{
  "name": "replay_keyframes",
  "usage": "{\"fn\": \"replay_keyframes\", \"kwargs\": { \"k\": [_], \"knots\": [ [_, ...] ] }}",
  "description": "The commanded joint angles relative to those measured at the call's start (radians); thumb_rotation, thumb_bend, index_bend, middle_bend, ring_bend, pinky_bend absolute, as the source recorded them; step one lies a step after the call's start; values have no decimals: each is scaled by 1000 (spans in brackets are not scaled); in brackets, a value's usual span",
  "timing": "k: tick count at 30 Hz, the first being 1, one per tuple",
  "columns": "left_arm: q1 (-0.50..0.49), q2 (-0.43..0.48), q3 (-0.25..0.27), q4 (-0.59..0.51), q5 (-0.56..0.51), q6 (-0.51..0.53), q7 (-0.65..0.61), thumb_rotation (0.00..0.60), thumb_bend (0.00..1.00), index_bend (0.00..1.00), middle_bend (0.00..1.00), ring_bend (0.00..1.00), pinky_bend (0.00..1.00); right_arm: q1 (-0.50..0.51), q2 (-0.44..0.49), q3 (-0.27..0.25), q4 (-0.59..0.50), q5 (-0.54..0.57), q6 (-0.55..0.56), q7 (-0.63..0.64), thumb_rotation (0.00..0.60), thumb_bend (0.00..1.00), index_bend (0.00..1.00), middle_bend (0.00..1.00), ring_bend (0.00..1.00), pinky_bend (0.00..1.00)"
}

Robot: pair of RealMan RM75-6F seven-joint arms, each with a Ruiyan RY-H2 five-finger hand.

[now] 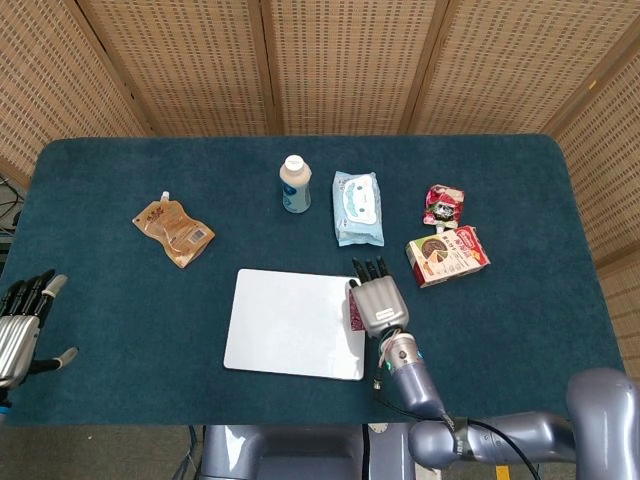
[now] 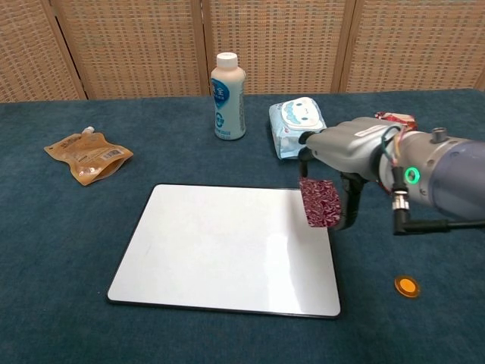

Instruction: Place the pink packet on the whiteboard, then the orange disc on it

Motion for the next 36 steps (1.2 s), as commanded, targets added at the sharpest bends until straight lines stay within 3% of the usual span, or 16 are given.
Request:
{"fn": "replay_keyframes", "kwargs": {
  "k": [1, 8, 10, 13, 15, 22, 28, 36],
  "knots": [
    [-1, 2, -1, 2, -3, -3, -5, 600, 0, 0, 0, 0, 0, 63, -69, 50, 25, 59, 16, -53, 600, 105, 465, 0, 0, 0],
    [-9, 5, -3, 7, -15, -21, -15, 600, 0, 0, 0, 0, 0, 158, -199, 89, 126, 107, 30, -110, 600, 104, 465, 0, 0, 0],
    [-11, 5, -4, 8, -17, -25, -18, 600, 0, 0, 0, 0, 0, 171, -223, 92, 156, 111, 24, -109, 600, 81, 419, 0, 0, 0],
    [-14, 7, -2, 11, -18, -33, -24, 600, 0, 0, 0, 0, 0, 188, -258, 90, 203, 108, 11, -103, 600, 7, 103, 0, 0, 0],
    [-16, 8, -3, 13, -17, -36, -28, 600, 0, 0, 0, 0, 0, 192, -269, 90, 217, 103, 7, -94, 600, 0, 9, 0, 0, 0],
    [-19, 7, -3, 18, -24, -44, -28, 600, 0, 0, 0, 0, 0, 184, -231, 78, 175, 68, 25, -85, 600, 0, 0, 0, 0, 0],
    [-19, 2, 1, 13, -19, -41, -10, 600, 0, 0, 0, 0, 0, 146, -140, 30, 77, 14, 32, -61, 600, 0, 0, 0, 0, 0],
    [-19, -6, 6, 4, -10, -36, 19, 600, 0, 0, 0, 0, 0, -8, 148, -184, -69, -247, -65, 150, 600, 0, 146, 0, 0, 0]
  ]
}}
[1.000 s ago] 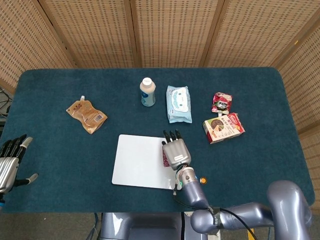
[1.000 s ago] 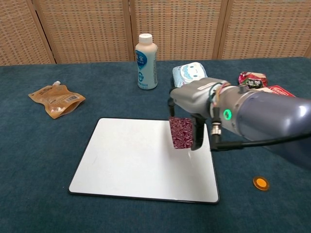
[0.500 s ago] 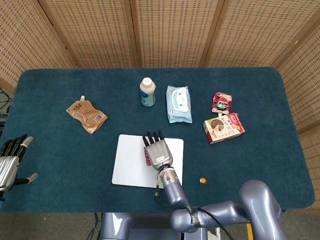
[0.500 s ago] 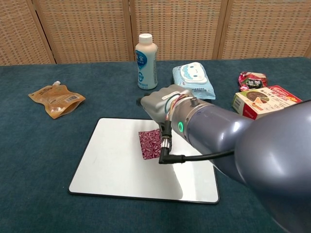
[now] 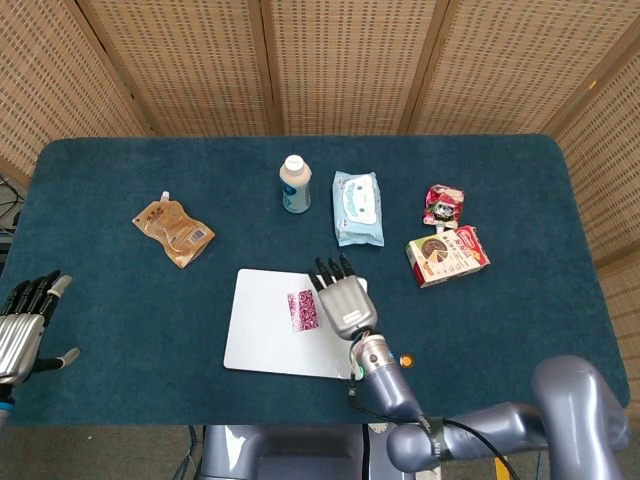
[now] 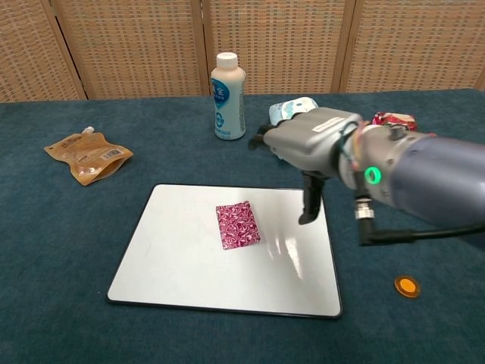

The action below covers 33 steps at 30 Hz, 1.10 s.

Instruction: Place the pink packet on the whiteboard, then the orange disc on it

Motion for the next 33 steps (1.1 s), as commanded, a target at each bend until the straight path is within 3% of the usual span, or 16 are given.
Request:
{"fn": "replay_keyframes", "kwargs": {
  "k": [1, 8, 16, 22, 33],
  "knots": [
    [0, -2, 1, -3, 6, 3, 6, 600, 0, 0, 0, 0, 0, -100, 167, -141, -61, -184, -71, 149, 600, 0, 168, 0, 0, 0],
    [-1, -10, 1, -9, 8, 9, 31, 600, 0, 0, 0, 0, 0, -226, 329, -316, 66, -558, -143, 467, 600, 96, 294, 0, 0, 0],
    [-5, -22, 3, -17, 2, 7, 69, 600, 0, 0, 0, 0, 0, -338, 387, -452, 273, -889, -107, 776, 600, 214, 392, 0, 0, 0],
    [-4, -27, 4, -21, 2, 11, 85, 600, 0, 0, 0, 0, 0, -389, 369, -455, 345, -964, -87, 853, 600, 260, 414, 0, 0, 0],
    [-3, -31, 5, -20, -2, 12, 92, 600, 0, 0, 0, 0, 0, -425, 316, -424, 405, -1013, -115, 854, 600, 260, 414, 0, 0, 0]
  ]
}}
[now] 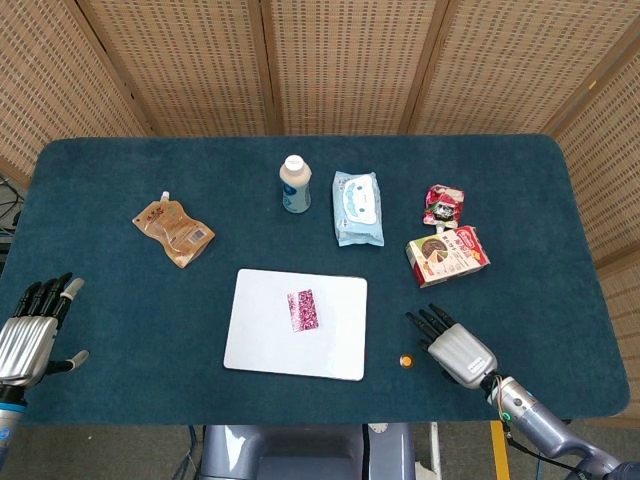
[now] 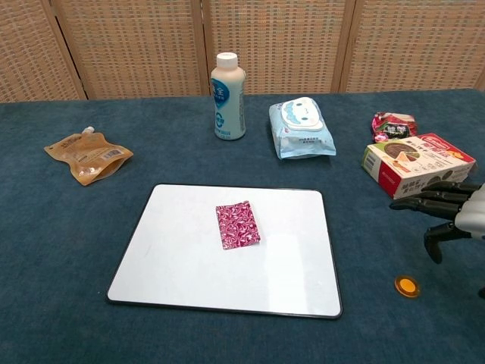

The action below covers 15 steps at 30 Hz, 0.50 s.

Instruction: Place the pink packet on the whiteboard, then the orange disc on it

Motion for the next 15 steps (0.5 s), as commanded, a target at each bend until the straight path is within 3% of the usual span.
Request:
{"fn": "replay_keyframes", "kwargs": {
  "k": [1, 15],
  "knots": [
    [-1, -1, 0, 2, -3, -2, 1, 600, 0, 0, 0, 0, 0, -9, -14, 15, 15, -5, -6, -1, 600, 260, 414, 0, 0, 0],
    [-3, -6, -4, 1, -15, -4, 12, 600, 0, 0, 0, 0, 0, -11, -74, 85, -16, -17, -71, -48, 600, 267, 414, 0, 0, 0]
  ]
}}
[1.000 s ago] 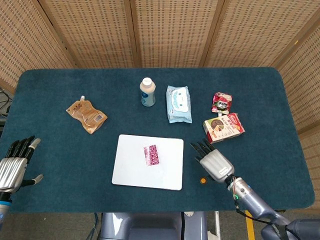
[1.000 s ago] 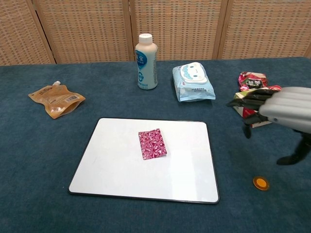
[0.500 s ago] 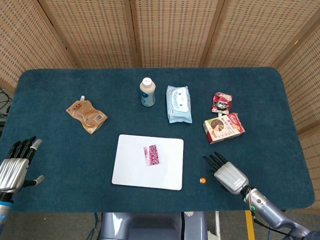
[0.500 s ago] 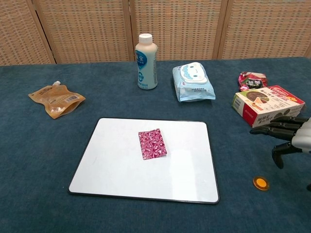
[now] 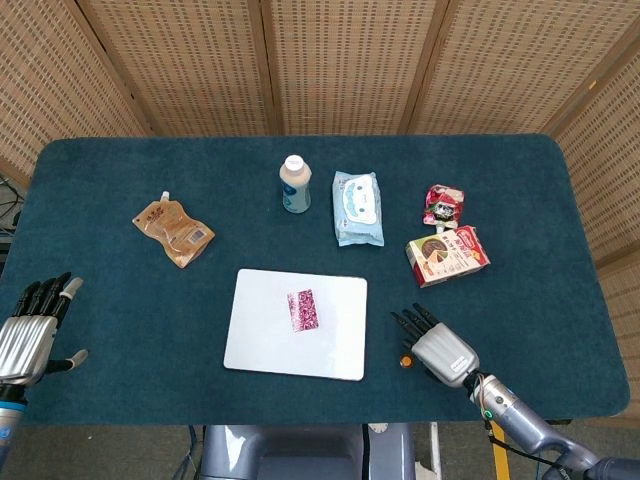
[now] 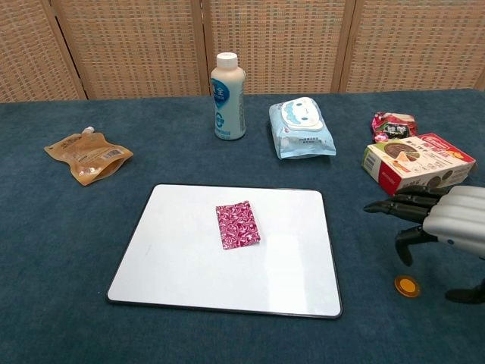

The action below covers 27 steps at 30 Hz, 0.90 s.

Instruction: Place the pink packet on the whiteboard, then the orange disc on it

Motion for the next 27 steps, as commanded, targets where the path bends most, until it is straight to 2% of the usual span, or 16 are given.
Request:
{"fn": "replay_keyframes", "kwargs": {
  "k": [1, 13, 27],
  "knots": [
    [-1, -1, 0, 1, -2, -3, 2, 600, 0, 0, 0, 0, 0, 1, -18, 13, -12, -1, -20, -22, 600, 283, 414, 0, 0, 0],
    [-2, 3, 0, 1, -6, -4, -6, 600, 0, 0, 0, 0, 0, -1, -50, 57, -23, 34, -81, -80, 600, 311, 414, 0, 0, 0],
    [-4, 4, 2, 0, -4, -8, -7, 600, 0, 0, 0, 0, 0, -8, -49, 72, -32, 49, -115, -108, 600, 311, 414, 0, 0, 0]
  ]
}}
